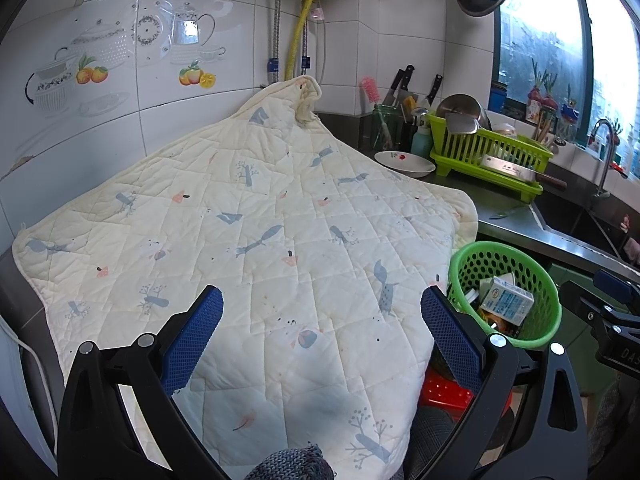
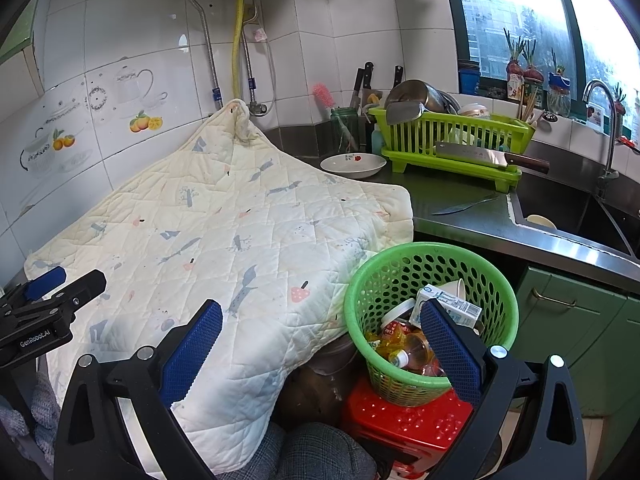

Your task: Collect trash

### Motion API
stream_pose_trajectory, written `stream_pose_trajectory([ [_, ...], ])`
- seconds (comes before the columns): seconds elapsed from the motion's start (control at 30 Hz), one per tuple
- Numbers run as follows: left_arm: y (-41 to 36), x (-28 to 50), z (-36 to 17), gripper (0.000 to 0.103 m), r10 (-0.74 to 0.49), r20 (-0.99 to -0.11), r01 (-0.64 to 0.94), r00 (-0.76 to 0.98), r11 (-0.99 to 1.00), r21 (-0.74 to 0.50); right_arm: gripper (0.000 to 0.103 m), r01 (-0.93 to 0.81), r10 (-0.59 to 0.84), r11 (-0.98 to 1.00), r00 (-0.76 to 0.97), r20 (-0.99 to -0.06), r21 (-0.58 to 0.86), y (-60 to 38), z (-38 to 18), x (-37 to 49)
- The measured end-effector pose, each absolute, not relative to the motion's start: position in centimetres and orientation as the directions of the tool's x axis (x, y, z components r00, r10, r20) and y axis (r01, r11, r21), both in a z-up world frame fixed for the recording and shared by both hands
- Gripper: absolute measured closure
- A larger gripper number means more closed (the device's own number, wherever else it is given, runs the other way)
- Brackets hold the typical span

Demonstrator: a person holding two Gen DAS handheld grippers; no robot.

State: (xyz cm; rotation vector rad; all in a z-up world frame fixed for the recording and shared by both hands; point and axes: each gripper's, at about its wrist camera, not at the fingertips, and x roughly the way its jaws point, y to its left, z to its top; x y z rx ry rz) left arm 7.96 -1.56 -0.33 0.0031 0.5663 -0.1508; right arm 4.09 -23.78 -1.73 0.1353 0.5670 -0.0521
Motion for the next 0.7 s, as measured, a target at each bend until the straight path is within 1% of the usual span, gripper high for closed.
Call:
stream_pose_trajectory([
  [0.5, -1.36, 7.95, -0.3, 0.005, -0.151, -0.531, 0.149, 0.834, 0.988, -0.047, 0.007, 0.08, -0.005, 0.99, 0.844, -0.537, 0.116, -23.51, -1.61, 4.27],
  [0.7, -1.58, 7.75, -0.21, 0.005, -0.143, -0.52, 0.149, 0.842, 0.988, -0.031, 0.007, 0.084, -0.007, 0.989, 0.845, -0.535, 0.12, -23.57, -1.59, 4.22],
])
